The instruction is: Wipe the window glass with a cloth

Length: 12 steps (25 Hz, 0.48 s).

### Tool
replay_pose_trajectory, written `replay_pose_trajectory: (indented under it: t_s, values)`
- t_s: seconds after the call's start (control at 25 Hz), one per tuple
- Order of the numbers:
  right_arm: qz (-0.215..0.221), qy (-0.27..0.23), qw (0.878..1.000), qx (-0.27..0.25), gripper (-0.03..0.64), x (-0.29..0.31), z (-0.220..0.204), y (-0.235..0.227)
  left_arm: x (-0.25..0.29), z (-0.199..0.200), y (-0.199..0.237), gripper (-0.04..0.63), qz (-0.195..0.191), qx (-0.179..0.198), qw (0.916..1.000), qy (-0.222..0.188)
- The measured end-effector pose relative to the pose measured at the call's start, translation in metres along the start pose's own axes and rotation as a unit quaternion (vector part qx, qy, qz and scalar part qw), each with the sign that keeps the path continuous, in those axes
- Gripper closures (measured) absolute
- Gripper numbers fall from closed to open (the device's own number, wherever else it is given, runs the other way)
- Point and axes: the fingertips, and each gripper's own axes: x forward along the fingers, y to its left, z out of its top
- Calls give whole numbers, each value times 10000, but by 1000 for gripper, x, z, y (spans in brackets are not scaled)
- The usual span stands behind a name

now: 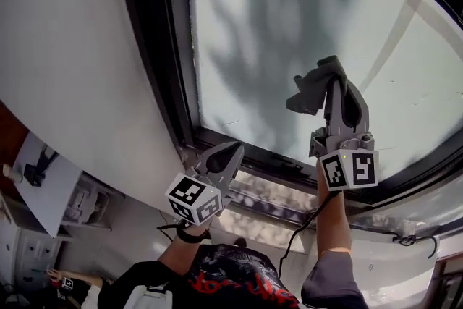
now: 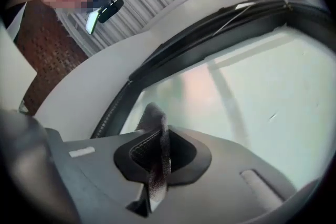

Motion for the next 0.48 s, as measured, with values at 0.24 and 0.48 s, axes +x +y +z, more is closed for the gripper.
replay_pose_trajectory:
  t_s: [0.24, 0.48]
  values:
    - [1291, 604, 9862, 836, 598, 102, -86, 150, -78, 21, 61, 593, 887, 40, 9956, -285]
    - [1580, 985, 9758, 1145, 598, 146, -127, 189, -108, 32, 87, 593, 1328, 104, 9902, -410]
